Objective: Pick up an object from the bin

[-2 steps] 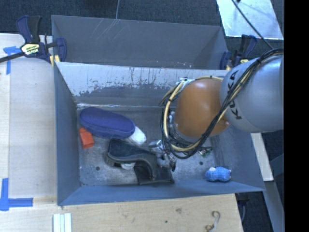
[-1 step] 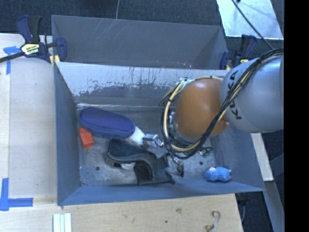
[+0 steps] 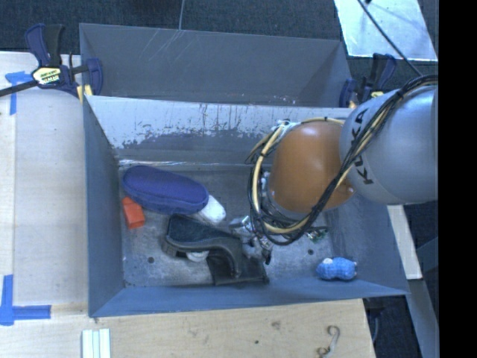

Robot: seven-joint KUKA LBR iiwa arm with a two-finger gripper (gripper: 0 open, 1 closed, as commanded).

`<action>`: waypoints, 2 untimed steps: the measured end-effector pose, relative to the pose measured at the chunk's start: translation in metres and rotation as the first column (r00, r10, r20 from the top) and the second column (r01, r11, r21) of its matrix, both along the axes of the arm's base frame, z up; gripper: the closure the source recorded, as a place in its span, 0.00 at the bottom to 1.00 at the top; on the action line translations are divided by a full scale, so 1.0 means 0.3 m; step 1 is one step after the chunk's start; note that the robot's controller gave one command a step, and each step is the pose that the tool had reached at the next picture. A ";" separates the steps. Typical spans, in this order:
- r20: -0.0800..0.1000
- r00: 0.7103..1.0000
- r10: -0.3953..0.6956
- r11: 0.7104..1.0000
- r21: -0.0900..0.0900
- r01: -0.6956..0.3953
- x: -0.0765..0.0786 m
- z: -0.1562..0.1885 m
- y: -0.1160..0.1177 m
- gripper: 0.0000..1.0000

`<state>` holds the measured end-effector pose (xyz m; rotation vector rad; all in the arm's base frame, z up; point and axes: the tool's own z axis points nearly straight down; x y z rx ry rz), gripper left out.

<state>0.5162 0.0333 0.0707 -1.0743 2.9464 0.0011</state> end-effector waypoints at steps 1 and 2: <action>-0.001 1.000 0.000 1.000 -0.001 0.000 -0.001 -0.001 -0.001 0.00; 0.000 1.000 0.000 1.000 0.000 0.000 0.000 0.000 0.000 1.00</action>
Offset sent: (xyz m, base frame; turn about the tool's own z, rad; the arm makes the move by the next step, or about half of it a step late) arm 0.0000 0.0000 0.0000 0.0000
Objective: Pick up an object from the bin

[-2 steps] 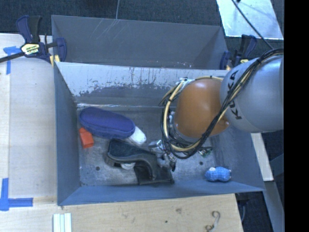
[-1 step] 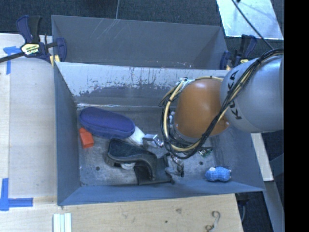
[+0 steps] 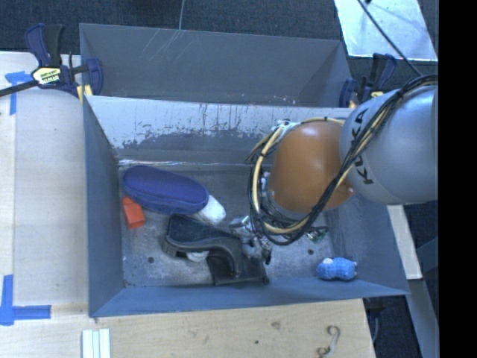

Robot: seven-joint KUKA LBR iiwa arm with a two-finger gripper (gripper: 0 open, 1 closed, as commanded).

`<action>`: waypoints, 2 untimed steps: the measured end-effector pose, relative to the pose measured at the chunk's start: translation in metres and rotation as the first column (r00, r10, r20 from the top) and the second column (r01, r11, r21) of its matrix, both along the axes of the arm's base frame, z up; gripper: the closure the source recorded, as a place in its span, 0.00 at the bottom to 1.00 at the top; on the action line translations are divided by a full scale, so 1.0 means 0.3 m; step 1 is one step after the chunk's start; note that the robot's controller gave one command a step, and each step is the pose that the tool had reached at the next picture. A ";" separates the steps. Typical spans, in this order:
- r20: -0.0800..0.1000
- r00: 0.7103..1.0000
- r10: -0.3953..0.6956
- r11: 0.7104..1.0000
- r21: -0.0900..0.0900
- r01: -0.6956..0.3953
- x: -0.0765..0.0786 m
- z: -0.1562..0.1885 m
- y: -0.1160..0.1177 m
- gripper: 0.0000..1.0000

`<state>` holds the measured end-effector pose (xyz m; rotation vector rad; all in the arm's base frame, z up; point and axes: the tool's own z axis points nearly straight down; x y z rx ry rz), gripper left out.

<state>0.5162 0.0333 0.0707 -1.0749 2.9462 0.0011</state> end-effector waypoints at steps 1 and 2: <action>-0.001 1.000 0.000 1.000 -0.001 0.000 -0.001 -0.001 -0.001 0.00; 0.000 1.000 0.000 1.000 0.000 0.000 0.000 0.000 0.000 1.00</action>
Offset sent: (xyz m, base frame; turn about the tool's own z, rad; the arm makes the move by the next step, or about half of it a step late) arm 0.0000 0.0000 0.0000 0.0000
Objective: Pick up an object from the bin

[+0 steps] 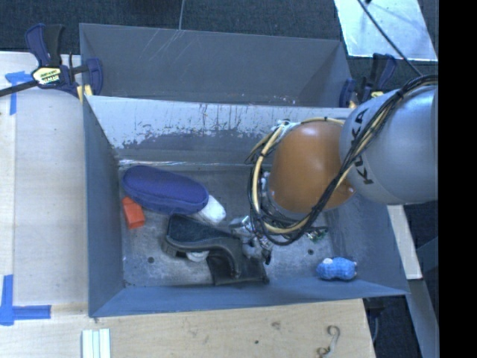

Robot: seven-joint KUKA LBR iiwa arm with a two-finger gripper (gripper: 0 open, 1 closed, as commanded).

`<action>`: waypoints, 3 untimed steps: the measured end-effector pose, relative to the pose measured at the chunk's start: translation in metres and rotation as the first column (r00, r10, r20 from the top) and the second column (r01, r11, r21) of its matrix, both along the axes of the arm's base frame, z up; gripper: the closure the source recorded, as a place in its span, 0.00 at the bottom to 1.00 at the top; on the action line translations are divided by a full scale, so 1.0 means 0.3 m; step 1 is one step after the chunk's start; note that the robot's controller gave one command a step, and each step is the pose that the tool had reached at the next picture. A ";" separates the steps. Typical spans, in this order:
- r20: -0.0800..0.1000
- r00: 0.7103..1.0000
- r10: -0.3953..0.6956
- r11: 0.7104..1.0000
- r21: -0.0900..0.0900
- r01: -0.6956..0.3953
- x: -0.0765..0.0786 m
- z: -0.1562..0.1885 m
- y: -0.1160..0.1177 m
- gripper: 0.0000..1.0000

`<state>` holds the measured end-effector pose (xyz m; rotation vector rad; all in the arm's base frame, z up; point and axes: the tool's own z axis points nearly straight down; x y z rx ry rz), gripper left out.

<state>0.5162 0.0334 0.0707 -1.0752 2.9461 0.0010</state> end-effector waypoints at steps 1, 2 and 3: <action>-0.001 1.000 0.000 1.000 -0.001 0.000 -0.001 -0.001 -0.001 0.00; 0.000 1.000 0.000 1.000 0.000 0.000 0.000 0.000 0.000 1.00; -0.001 1.000 0.000 1.000 -0.001 0.000 -0.001 -0.001 -0.001 0.00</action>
Offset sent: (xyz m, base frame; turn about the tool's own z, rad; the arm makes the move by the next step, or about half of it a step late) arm 0.0000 0.0000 0.0000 0.0000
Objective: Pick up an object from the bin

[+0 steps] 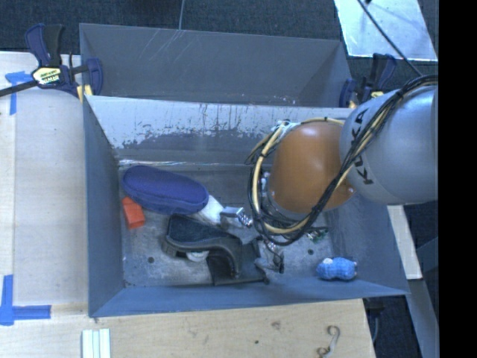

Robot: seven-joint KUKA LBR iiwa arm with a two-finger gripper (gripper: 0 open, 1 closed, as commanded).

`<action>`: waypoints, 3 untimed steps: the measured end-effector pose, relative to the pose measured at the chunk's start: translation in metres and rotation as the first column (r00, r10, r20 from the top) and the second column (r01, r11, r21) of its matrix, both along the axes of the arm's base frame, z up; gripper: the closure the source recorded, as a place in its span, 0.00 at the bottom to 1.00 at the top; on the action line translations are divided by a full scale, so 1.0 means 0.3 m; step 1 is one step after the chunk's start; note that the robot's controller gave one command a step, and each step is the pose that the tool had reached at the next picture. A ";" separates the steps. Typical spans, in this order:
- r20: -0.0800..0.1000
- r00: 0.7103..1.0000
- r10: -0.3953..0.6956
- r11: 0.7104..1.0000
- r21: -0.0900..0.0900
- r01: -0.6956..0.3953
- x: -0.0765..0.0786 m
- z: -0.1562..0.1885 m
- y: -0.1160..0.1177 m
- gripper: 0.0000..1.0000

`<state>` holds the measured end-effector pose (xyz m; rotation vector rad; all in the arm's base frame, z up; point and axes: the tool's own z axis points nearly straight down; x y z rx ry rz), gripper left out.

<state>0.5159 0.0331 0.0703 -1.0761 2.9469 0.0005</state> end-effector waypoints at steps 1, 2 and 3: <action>0.001 1.000 0.000 1.000 0.001 0.000 0.001 0.001 0.001 1.00; 0.000 1.000 0.000 1.000 0.000 0.000 0.000 0.000 0.000 0.00; 0.001 0.984 0.178 0.984 -0.001 -0.178 0.191 0.001 -0.002 0.00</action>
Offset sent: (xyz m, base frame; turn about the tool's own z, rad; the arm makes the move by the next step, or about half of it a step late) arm 0.0000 0.0000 0.0000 0.0000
